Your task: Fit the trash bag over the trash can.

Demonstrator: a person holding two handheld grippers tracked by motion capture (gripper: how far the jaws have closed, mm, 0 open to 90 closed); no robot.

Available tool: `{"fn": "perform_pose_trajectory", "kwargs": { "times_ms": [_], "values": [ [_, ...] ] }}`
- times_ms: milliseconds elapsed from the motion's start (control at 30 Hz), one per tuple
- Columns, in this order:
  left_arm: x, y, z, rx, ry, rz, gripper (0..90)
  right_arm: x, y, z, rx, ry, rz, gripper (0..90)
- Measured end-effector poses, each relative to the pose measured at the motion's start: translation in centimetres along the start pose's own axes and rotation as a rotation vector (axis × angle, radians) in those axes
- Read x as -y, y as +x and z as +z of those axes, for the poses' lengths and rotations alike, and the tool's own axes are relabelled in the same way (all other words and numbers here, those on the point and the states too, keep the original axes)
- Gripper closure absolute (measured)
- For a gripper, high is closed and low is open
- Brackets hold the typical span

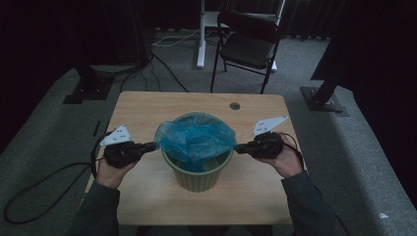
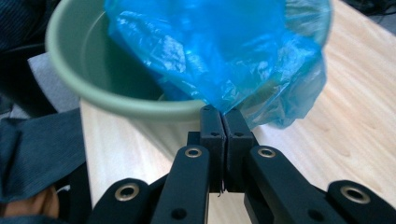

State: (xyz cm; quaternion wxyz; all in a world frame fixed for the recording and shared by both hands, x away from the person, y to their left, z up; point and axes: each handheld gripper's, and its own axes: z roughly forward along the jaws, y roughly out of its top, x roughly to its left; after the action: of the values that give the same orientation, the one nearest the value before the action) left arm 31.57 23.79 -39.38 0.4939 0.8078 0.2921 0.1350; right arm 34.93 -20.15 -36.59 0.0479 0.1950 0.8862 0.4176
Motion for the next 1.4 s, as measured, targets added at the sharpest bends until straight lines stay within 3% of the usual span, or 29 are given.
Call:
{"fn": "perform_pose_trajectory", "kwargs": {
  "times_ms": [233,433,733,1033,1200,1267,1400],
  "values": [
    [0.9,-1.4,0.7,0.043,0.018,0.009,89.7,0.7,1.2,0.5,-0.058,0.039,-0.025,88.9],
    [0.4,-1.6,1.5,0.038,0.028,0.025,89.7,0.6,1.2,1.0,-0.042,0.035,-0.029,88.6],
    [0.1,-0.4,2.7,0.024,0.019,-0.005,89.7,0.6,0.4,1.3,-0.032,0.015,-0.001,87.9],
    [1.2,-0.7,3.5,0.020,0.057,-0.005,89.6,2.0,-0.3,3.2,-0.053,0.078,0.034,87.9],
    [1.4,-0.8,3.4,0.023,0.055,-0.004,88.5,2.1,-0.3,3.2,-0.045,0.077,0.036,86.7],
    [1.3,-0.9,2.9,0.034,0.041,0.001,76.2,1.9,-0.3,2.3,-0.042,0.047,0.038,76.5],
    [1.1,-0.9,1.9,0.032,0.021,0.004,65.0,1.6,-0.2,0.8,-0.024,0.017,0.034,67.9]
  ]
}}
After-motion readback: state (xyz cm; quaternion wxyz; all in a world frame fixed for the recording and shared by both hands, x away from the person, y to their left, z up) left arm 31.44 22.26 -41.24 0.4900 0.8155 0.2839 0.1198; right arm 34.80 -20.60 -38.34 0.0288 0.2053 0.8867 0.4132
